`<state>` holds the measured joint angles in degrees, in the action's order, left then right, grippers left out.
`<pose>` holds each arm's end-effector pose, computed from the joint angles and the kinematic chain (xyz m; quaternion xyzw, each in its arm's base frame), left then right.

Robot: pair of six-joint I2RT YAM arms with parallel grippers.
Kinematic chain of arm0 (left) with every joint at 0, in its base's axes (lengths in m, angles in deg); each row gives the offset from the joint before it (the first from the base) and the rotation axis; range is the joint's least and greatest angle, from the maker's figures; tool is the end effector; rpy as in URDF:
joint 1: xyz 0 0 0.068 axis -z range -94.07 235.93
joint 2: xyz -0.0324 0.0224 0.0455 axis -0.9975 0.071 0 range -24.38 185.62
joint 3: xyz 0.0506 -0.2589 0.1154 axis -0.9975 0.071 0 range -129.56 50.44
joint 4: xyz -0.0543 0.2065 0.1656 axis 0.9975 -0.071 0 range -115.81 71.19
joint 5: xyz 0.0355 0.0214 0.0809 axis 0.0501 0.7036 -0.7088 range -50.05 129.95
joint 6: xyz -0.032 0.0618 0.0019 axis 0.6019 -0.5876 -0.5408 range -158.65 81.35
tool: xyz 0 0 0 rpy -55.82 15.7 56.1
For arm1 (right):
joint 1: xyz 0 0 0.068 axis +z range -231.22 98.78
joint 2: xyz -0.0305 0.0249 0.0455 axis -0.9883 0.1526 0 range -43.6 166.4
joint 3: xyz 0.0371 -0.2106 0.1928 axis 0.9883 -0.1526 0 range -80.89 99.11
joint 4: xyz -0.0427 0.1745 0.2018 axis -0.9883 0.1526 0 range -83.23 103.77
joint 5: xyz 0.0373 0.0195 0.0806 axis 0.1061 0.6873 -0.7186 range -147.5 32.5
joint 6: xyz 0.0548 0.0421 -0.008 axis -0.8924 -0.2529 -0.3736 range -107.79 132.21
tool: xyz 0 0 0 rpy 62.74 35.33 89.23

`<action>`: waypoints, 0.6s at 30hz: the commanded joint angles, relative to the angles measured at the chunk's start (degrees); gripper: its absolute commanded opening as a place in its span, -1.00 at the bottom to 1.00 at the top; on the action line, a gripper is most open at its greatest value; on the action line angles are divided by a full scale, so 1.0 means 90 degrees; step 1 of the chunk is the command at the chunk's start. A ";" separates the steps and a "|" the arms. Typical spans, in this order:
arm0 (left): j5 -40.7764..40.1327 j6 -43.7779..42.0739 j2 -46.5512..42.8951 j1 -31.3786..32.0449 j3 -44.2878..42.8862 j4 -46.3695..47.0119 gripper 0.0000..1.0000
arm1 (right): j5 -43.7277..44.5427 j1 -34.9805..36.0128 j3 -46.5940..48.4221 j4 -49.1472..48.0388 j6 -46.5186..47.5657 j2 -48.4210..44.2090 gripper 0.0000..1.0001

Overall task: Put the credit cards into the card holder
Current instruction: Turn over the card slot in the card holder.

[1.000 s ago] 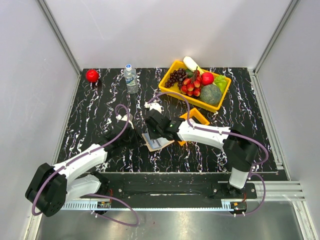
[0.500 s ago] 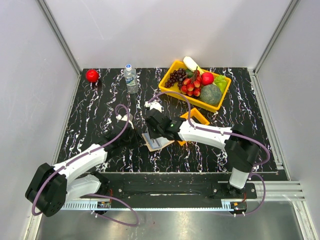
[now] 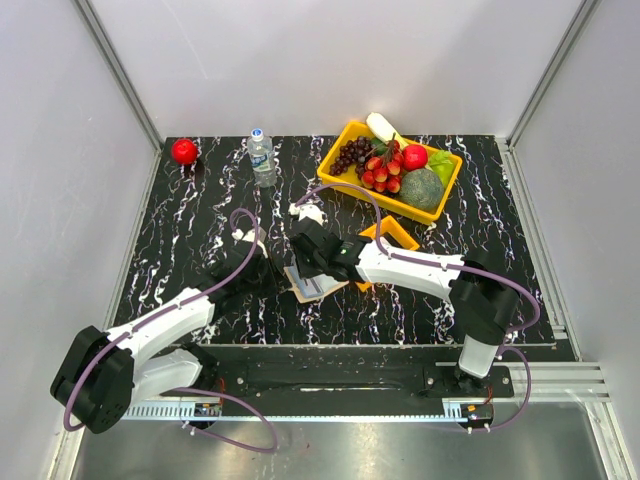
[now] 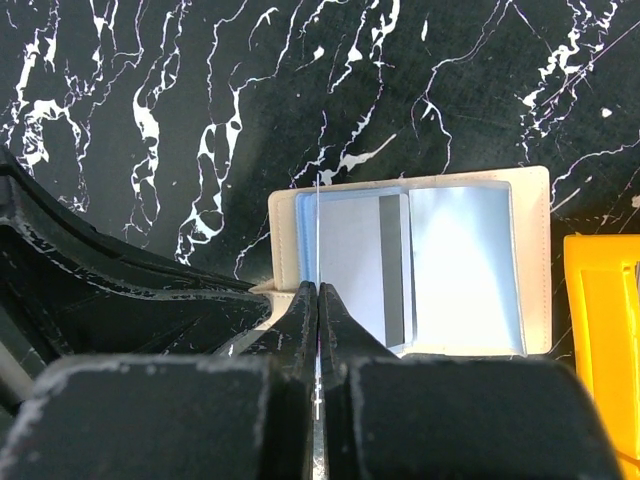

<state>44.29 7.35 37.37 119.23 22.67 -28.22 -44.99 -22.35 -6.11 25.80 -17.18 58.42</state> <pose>0.1872 -0.1282 0.1777 -0.0866 0.9138 -0.2791 0.2821 0.2281 0.3541 0.2306 -0.1955 0.9025 0.1852 0.3361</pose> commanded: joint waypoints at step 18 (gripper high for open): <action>0.0104 -0.0023 -0.0085 0.0030 -0.0127 0.0303 -1.00 | 0.0826 0.0216 0.0236 -0.0083 0.0238 0.0110 -1.00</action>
<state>44.33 7.37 37.37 119.23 22.67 -28.17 -41.71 -21.24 -6.11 25.12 -16.70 58.66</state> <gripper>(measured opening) 0.025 0.010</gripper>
